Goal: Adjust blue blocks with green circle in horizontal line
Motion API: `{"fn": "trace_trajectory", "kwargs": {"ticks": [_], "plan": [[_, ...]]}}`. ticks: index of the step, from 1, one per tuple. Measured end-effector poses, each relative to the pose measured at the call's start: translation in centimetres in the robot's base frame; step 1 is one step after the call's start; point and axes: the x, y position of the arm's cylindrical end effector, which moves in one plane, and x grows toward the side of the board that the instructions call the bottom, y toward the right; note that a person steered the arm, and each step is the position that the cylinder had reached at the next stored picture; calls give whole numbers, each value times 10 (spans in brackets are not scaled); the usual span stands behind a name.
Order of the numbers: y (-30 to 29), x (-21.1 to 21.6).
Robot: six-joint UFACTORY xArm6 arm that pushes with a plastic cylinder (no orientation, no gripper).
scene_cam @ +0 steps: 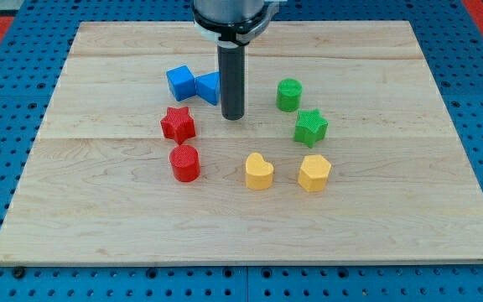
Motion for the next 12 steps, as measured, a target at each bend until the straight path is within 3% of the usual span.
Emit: {"fn": "trace_trajectory", "kwargs": {"ticks": [6, 9, 10, 12], "plan": [[-55, -23], [-160, -49], [-149, -89], [-51, -100]]}}
